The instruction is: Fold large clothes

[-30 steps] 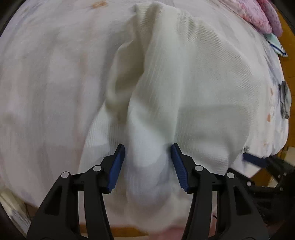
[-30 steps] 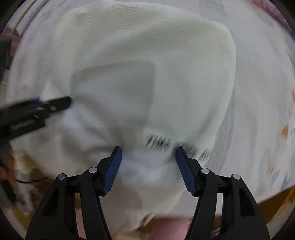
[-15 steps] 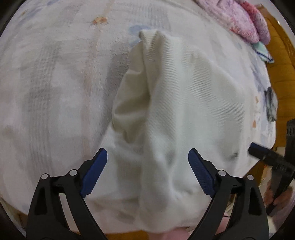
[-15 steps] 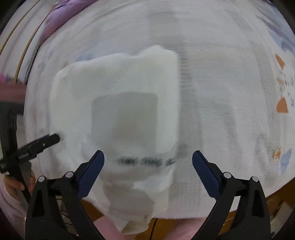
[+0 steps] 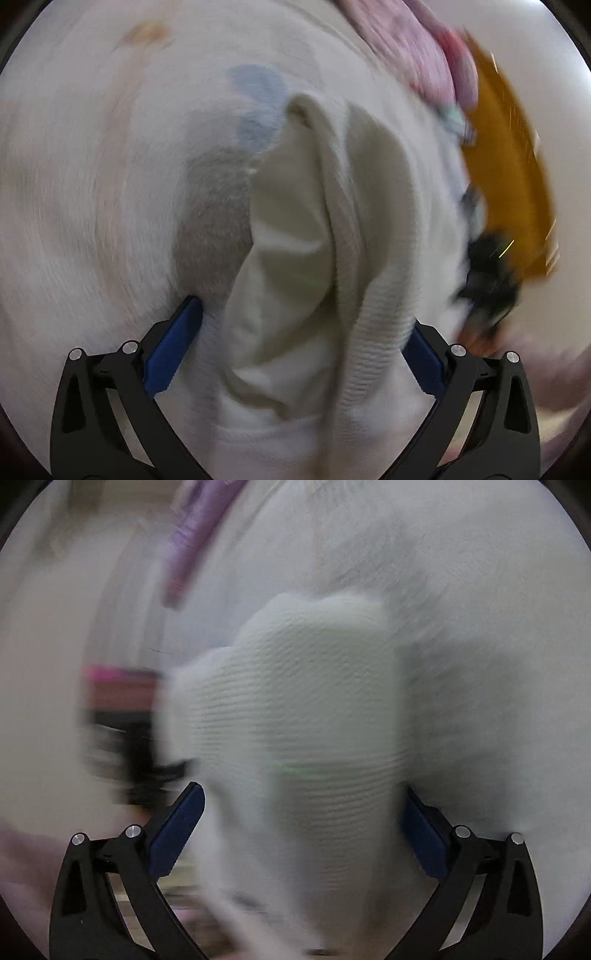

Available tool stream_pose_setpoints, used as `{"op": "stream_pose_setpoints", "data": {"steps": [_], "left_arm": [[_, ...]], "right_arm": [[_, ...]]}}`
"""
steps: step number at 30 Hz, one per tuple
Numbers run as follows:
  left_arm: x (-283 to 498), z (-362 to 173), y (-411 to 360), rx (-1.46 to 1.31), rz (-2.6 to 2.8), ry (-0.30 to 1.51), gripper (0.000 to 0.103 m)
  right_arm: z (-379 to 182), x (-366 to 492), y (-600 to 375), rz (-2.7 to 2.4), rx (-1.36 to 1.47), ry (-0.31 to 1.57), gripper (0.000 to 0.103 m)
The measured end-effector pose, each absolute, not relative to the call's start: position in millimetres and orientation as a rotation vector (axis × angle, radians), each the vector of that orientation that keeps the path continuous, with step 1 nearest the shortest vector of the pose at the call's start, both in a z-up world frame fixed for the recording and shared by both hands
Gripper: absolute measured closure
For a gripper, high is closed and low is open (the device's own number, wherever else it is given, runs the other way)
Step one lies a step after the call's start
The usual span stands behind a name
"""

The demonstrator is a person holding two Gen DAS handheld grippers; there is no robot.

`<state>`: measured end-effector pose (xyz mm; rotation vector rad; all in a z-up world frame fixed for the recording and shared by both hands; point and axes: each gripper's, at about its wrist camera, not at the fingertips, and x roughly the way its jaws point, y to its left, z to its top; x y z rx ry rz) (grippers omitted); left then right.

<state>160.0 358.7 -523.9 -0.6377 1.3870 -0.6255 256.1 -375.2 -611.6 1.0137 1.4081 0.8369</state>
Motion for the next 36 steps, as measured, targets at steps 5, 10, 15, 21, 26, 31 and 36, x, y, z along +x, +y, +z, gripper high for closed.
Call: {"op": "stream_pose_setpoints", "data": {"steps": [5,10,15,21,26,31,36], "left_arm": [[131.3,-531.4,316.8,-0.762,-0.689,1.506,0.004],[147.2,-540.2,298.0,-0.744,-0.607,1.625,0.004],[133.5,-517.3,283.1,-0.567,-0.471,1.613,0.030],[109.0,-467.7,278.4,-0.588,-0.380,1.572,0.062],[88.6,-414.0,265.2,-0.575,-0.339,1.536,0.064],[66.6,-350.9,263.5,-0.552,-0.333,1.495,0.064],[47.2,-288.6,231.4,-0.441,-0.369,1.438,0.064]], "right_arm": [[-605.1,245.7,-372.8,0.906,1.017,1.480,0.006],[-600.3,272.5,-337.4,0.756,0.835,1.599,0.005],[-574.7,264.7,-334.1,0.574,0.695,1.629,0.020],[-536.3,255.0,-344.0,0.566,0.731,1.613,0.055],[-487.9,234.1,-353.5,0.578,0.712,1.586,0.062],[-429.2,209.2,-383.6,0.554,0.734,1.543,0.062],[-366.1,190.4,-411.5,0.533,0.695,1.477,0.062]]}}
